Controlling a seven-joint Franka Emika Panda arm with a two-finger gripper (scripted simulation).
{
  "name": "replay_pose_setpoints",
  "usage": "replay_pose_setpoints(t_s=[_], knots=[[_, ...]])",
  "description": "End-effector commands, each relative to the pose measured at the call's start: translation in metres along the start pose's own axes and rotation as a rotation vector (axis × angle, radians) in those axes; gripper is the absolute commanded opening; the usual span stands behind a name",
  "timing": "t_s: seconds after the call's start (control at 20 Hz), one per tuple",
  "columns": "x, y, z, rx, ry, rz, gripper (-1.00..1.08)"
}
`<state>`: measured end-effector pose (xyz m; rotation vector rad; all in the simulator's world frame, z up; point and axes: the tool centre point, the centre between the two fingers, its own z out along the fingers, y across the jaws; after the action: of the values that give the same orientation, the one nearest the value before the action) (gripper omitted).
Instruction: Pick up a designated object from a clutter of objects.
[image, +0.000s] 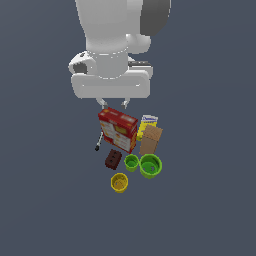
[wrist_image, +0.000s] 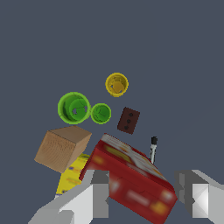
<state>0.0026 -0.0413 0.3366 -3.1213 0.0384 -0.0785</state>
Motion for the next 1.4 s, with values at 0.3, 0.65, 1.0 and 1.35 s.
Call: replay_pose_setpoints(t_s=[0.3,0.65,1.0,1.35], knots=[[0.011,-0.007,0.011,-0.013,-0.019,-0.081,0.28],[0.032,-0.021,0.035,-0.034,-0.06,-0.246,0.28],[0.06,-0.044,0.075,-0.053,-0.123,-0.492,0.28],[0.083,-0.07,0.124,-0.057,-0.19,-0.747,0.28]])
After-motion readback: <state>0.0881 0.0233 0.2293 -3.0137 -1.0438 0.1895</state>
